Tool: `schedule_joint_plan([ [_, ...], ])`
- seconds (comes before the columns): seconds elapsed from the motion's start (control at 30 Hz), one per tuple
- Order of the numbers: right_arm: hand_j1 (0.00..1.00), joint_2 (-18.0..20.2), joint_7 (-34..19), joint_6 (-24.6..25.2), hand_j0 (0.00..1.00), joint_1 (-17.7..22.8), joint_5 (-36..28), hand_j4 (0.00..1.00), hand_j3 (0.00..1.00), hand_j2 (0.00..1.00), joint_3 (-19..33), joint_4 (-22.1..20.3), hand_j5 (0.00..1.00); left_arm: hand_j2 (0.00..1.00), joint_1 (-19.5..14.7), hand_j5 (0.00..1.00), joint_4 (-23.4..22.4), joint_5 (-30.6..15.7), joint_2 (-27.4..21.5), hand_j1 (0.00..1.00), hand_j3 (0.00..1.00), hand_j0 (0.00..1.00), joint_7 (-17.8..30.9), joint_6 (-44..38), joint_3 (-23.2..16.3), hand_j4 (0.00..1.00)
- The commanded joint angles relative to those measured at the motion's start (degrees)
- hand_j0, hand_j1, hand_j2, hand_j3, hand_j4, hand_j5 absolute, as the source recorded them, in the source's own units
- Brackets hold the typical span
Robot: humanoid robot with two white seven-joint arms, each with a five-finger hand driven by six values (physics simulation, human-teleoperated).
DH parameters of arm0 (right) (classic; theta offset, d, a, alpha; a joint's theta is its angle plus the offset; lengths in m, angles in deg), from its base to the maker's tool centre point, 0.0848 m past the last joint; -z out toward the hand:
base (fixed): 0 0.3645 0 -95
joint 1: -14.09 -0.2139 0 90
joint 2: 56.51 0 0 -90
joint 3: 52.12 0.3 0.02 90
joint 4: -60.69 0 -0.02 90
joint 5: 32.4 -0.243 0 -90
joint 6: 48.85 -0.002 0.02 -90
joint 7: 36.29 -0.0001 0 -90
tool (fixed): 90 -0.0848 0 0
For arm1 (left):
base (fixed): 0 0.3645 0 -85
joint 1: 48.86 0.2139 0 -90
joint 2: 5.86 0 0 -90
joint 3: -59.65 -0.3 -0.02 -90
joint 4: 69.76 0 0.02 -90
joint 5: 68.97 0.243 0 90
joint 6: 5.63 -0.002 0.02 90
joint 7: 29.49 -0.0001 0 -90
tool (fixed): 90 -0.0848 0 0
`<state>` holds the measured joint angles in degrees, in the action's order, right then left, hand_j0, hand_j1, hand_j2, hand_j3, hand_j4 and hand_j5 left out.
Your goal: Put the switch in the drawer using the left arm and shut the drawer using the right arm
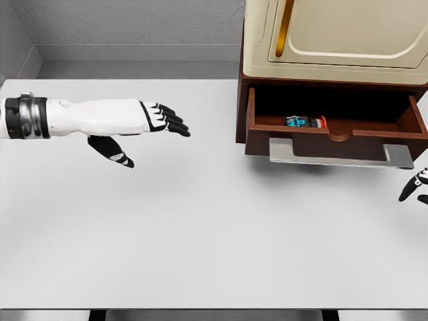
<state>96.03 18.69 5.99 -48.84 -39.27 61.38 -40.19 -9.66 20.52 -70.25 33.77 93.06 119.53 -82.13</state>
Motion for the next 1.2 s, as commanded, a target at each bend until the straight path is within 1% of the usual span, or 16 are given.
schedule_joint_plan([
  [0.0,0.50,0.7,0.0,0.2,0.50,0.0,-0.4,0.50,0.50,0.50,-0.3,0.0,0.50,1.00,0.0,1.00,-0.2,-0.1,-0.2,1.00,1.00,1.00,0.0,-0.2,0.0,1.00],
  [0.07,0.50,1.4,0.0,0.2,0.50,-0.8,-0.4,0.50,0.50,0.50,-1.6,0.0,0.50,1.00,0.0,1.00,-1.2,-0.1,-0.1,1.00,1.00,1.00,0.0,-0.2,0.0,1.00],
  [0.13,0.50,1.5,0.0,0.2,0.50,-3.1,-0.4,0.50,0.50,0.50,-4.3,0.0,0.50,1.00,0.0,1.00,-1.2,-0.2,-0.1,1.00,1.00,1.00,0.0,-0.2,0.0,1.00],
  [0.2,0.50,1.5,0.0,0.2,0.50,-4.5,-0.4,0.50,0.50,0.50,-6.2,0.0,0.50,1.00,-0.1,1.00,-1.2,-0.2,-0.1,1.00,1.00,1.00,0.0,-0.2,0.0,1.00],
  [0.4,0.52,1.5,0.0,0.2,0.52,-5.3,-0.4,0.52,0.52,0.52,-7.1,0.1,0.52,1.00,-0.1,1.00,-1.2,-0.2,-0.1,1.00,1.00,1.00,0.0,-0.2,0.0,1.00],
  [0.43,0.52,1.5,0.0,0.2,0.52,-6.1,-0.4,0.52,0.52,0.52,-7.1,0.1,0.52,1.00,0.0,1.00,-1.2,-0.2,0.0,1.00,1.00,1.00,0.0,-0.2,0.0,1.00],
  [0.63,0.52,2.1,0.0,0.2,0.52,-7.3,-0.5,0.52,0.52,0.52,-7.2,0.1,0.52,1.00,0.0,1.00,-1.2,-0.2,-0.1,1.00,1.00,1.00,0.0,-0.2,0.0,1.00],
  [0.73,0.52,2.1,0.0,0.2,0.52,-11.2,-0.5,0.52,0.52,0.52,-11.9,0.1,0.52,1.00,0.0,1.00,-1.2,-0.2,-0.1,1.00,1.00,1.00,0.0,-0.2,0.0,1.00],
  [0.77,0.52,2.1,0.0,0.2,0.52,-12.0,-0.5,0.52,0.52,0.52,-12.5,0.1,0.52,1.00,0.0,1.00,-1.3,-0.2,-0.1,1.00,1.00,1.00,0.0,-0.2,0.0,1.00],
  [0.9,0.52,2.1,0.0,0.2,0.52,-12.3,-0.5,0.52,0.52,0.52,-12.5,0.1,0.52,1.00,0.0,1.00,-1.3,-0.2,-0.1,1.00,1.00,1.00,0.0,-0.2,0.0,1.00],
  [1.17,0.53,2.1,0.0,0.2,0.53,-14.9,-1.1,0.53,0.53,0.53,-12.8,0.2,0.53,1.00,0.0,1.00,-1.3,-0.2,-0.1,1.00,1.00,1.00,0.0,-0.2,0.0,1.00],
])
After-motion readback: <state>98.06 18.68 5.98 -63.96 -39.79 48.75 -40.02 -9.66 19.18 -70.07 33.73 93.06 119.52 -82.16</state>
